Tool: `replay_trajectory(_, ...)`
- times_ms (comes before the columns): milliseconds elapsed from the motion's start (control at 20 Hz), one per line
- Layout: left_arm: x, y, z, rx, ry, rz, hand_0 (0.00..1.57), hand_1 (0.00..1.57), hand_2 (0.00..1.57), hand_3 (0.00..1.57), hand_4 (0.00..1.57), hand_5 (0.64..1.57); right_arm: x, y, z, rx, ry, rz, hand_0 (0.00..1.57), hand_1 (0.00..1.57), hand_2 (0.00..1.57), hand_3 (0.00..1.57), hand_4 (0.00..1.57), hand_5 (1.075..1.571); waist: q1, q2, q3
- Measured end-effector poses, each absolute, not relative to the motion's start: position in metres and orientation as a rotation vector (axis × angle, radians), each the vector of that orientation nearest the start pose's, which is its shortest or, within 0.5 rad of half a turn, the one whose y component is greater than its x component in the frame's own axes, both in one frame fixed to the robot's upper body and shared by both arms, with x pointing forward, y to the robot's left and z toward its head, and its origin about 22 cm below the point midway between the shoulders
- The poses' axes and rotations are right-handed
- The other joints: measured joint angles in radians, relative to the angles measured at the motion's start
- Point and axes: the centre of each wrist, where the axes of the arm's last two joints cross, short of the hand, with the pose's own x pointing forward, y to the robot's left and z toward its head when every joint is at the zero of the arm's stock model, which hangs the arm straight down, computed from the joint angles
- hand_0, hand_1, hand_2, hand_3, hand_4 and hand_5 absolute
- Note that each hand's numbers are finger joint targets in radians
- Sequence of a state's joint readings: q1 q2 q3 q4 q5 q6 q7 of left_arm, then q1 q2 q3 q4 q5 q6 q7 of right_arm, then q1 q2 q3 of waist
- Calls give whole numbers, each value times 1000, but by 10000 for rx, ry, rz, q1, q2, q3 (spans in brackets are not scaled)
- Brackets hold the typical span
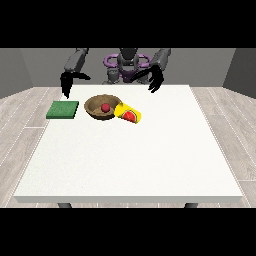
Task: Pick the cup and pour the ball into the bowl, then pick the bowl and place it on the pad
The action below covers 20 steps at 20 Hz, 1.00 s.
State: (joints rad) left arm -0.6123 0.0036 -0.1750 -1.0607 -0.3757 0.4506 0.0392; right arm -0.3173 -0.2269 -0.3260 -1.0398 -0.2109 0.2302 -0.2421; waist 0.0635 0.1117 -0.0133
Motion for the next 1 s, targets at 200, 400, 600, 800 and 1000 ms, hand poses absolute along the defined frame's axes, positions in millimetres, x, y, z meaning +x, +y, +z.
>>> replay_trajectory(200, 350, 133, 37, 2260, -18009, -2999, 0, 0, 0, 0, 0, 1563, 315, -320, -20, -60, -16608, -2094, 0, 0, 0, 0, 313, 1569, 621, 250, 73)
replay_trajectory(400, 341, 152, 24, 1344, -18316, -2804, 0, 0, 0, 0, 0, 1564, 323, -303, -27, -226, -16490, -2484, 0, 0, 0, 0, 306, 1568, 851, 383, 109)
replay_trajectory(600, 341, 168, 28, 1137, -18711, -2614, 0, 0, 0, 0, 0, 1565, 331, -296, -35, -322, -16584, -2644, 0, 0, 0, 0, 251, 1567, 828, 652, 121)
replay_trajectory(800, 340, 183, 40, 963, -19045, -2760, 0, 0, 0, 0, 0, 1565, 338, -304, -40, -528, -16726, -2883, 0, 0, 0, 0, 194, 1561, 1009, 891, 120)
replay_trajectory(1000, 337, 189, 51, 896, -19219, -2826, 0, 0, 0, 0, 0, 1566, 339, -312, -49, -518, -16671, -2961, 0, 0, 0, 0, 93, 1563, 1096, 1047, 133)
